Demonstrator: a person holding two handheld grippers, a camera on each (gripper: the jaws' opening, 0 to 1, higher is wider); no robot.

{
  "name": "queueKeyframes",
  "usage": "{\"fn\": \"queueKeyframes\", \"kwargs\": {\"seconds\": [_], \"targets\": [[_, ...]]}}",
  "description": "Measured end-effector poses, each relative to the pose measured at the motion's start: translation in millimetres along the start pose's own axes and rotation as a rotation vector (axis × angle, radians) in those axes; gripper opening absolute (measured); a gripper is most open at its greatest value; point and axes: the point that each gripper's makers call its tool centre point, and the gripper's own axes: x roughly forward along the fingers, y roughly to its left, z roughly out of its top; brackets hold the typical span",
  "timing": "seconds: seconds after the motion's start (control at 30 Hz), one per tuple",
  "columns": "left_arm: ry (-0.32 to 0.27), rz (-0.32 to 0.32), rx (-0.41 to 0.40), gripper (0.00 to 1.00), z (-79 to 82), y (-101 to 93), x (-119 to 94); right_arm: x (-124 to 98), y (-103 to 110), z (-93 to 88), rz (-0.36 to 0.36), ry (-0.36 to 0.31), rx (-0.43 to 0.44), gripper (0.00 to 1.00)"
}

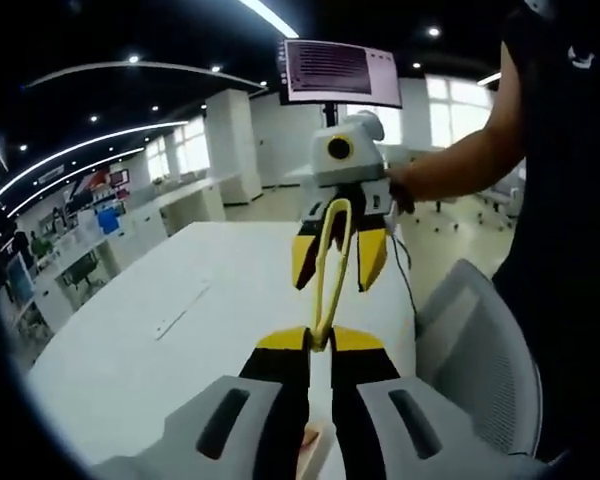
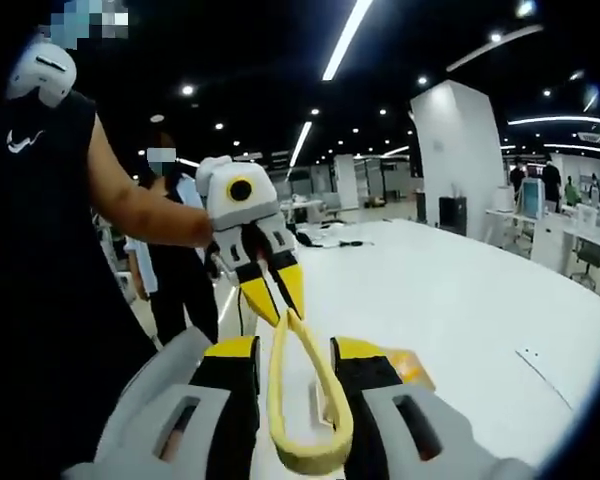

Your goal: Place the target food into the container with the food tongs after gripping and lifting it, then release it inside without dropping or visibly crushing the food.

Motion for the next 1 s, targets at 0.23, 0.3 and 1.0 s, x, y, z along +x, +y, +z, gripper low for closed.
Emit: {"fn": "queueKeyframes", "kwargs": {"seconds": [0.23, 0.3, 1.0], "targets": [[0.019, 0.013, -0.006, 0.01, -5.3, 6.5, -7.7, -27.3, -7.4, -4.5, -0.067, 0.007, 0.011, 0.26], [0.026, 0.014, -0.007, 0.01, -7.7, 7.1, -9.3, -34.1, -8.2, -5.7, -0.077, 0.01, 0.009, 0.25], [0.043, -0.056, -0.01, 0.0, -14.8, -17.3, 13.2, -23.1, -0.6, -86.1, -0.087, 0.183, 0.046, 0.46]]}}
